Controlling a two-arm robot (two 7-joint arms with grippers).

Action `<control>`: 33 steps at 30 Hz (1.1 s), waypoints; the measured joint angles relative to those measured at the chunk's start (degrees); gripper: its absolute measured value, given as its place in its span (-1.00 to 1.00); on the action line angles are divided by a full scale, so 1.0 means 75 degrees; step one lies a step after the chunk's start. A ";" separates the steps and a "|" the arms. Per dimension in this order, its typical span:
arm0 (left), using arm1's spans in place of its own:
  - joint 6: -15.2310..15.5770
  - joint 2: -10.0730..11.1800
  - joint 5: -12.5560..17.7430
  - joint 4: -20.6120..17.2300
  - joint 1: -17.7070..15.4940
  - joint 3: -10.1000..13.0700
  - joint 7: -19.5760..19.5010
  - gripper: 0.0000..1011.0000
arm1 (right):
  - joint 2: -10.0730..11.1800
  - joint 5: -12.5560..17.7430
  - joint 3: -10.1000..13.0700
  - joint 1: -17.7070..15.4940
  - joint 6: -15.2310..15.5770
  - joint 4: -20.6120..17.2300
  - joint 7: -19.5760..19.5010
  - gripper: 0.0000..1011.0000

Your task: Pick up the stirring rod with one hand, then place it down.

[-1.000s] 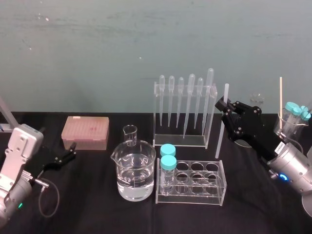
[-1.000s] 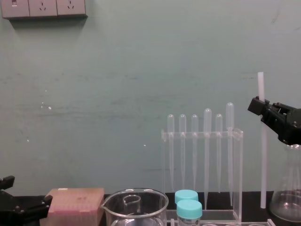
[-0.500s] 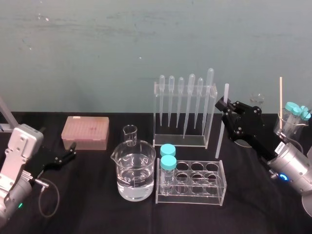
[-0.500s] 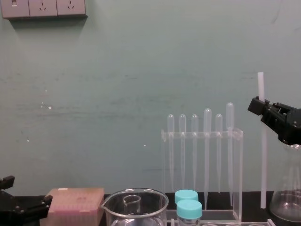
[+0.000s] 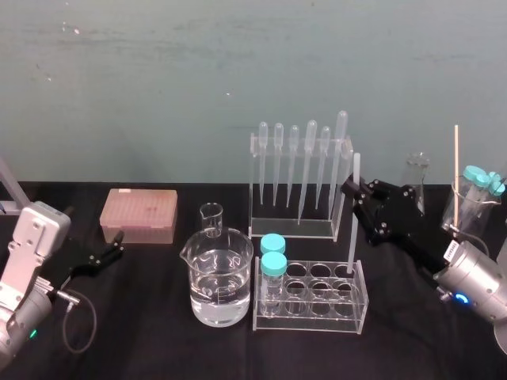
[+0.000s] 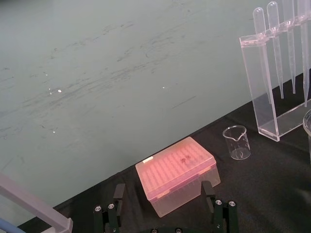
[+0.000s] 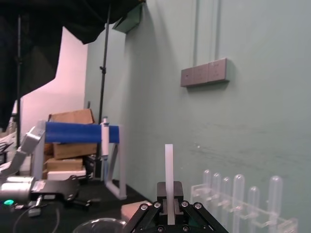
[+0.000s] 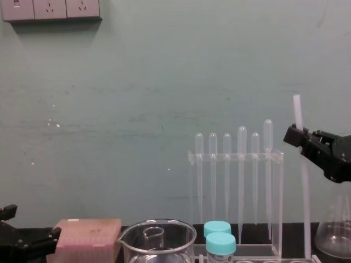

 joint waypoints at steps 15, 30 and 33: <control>0.0000 0.0000 0.0000 0.0000 0.0000 0.0000 0.0000 0.98 | 0.0080 -0.0042 -0.0202 -0.0041 0.0431 0.0080 0.0195 -0.86; 0.0000 0.0000 0.0000 0.0000 0.0000 0.0000 0.0000 0.98 | 0.0001 -0.0344 -0.0596 0.0343 0.0789 0.0813 0.0291 -0.86; 0.0000 0.0000 0.0000 0.0000 0.0000 0.0000 0.0000 0.98 | 0.0002 -0.0487 -0.0713 0.0431 0.0843 0.0976 0.0305 -0.86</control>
